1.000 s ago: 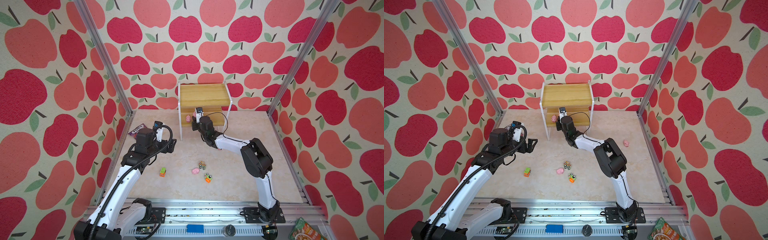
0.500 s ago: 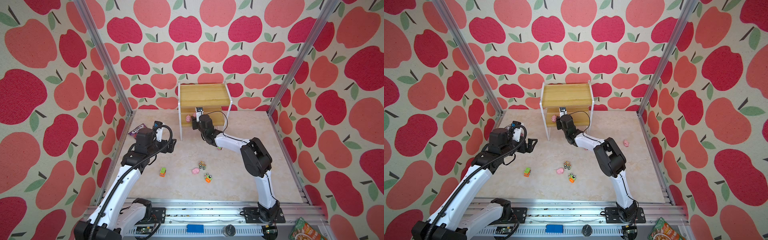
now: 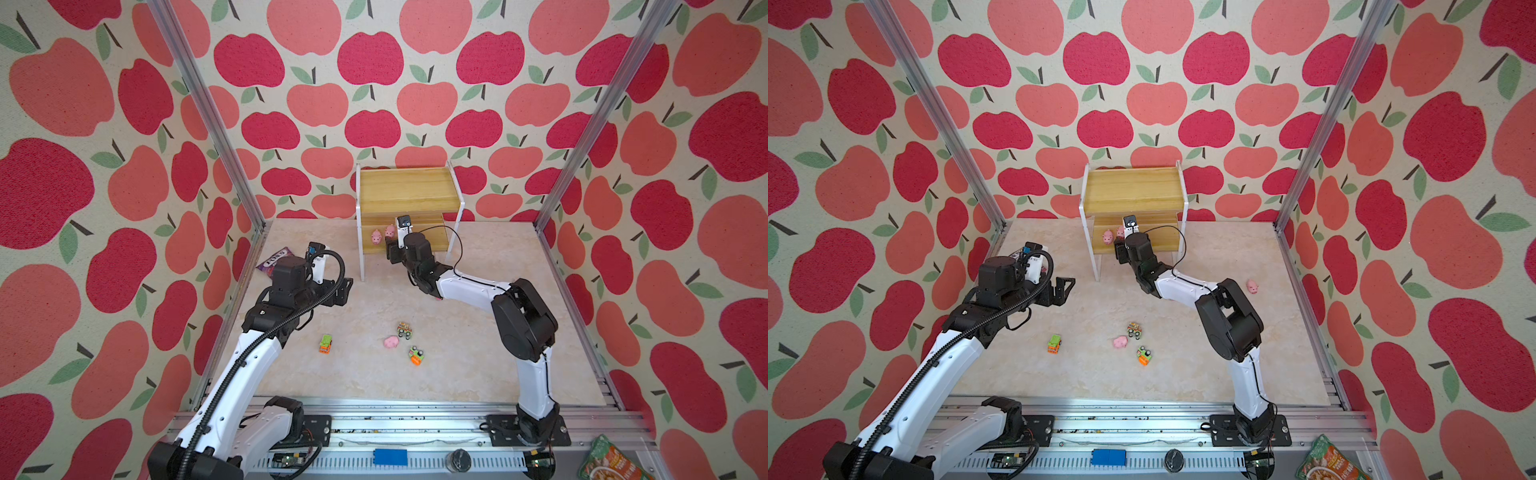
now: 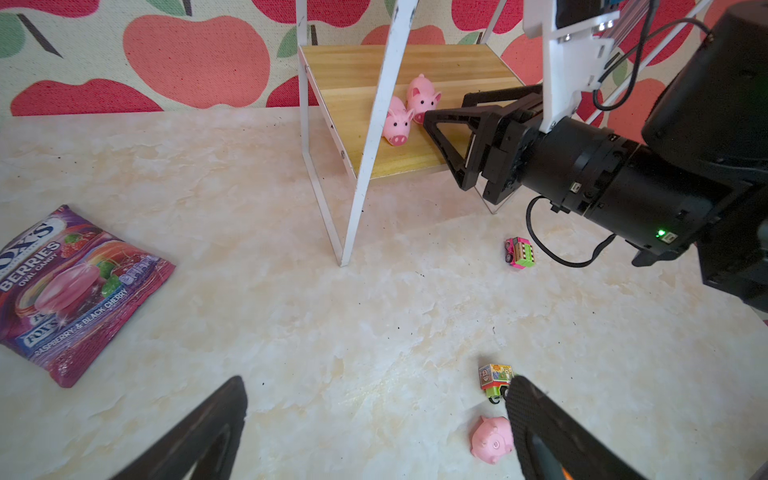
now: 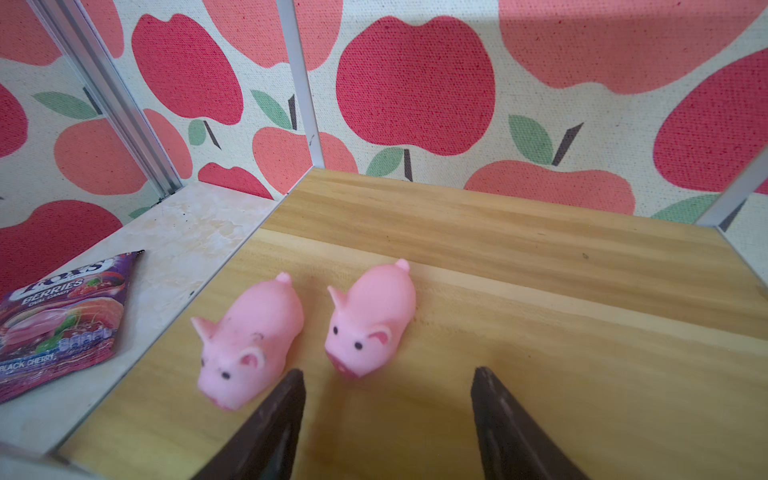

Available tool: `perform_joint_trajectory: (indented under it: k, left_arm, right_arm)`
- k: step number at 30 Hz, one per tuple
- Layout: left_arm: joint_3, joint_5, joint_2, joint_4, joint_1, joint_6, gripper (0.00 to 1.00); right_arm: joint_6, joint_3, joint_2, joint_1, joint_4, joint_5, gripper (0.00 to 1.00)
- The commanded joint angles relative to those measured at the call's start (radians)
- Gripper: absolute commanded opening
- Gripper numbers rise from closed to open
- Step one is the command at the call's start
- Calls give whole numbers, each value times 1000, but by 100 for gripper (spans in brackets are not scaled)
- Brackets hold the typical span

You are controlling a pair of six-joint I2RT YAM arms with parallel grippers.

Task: Place and organize the plastic toys onto the shelf
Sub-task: 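Lower the pig beside the first pig and open the right gripper, then withdraw the right gripper from the shelf toward the robot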

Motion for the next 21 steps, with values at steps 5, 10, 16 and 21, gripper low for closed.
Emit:
perform_joint_trajectory:
  k: [5,10,16,21]
  left_arm:
    - [10,-2,-6,28,9,-9,99]
    - [7,-32,2,24,9,-10,99]
    - [11,-43,27,16,6,-22,99]
    - [10,-55,45,15,-78,-22,99]
  right_arm:
    - [20,-148,-164,34,-30,-7,73]
    - [41,-280,-294,90,-84,22,76]
    - [122,-445,-489,153,-272,40,77]
    - [251,-557,-710,152,-570,116,77]
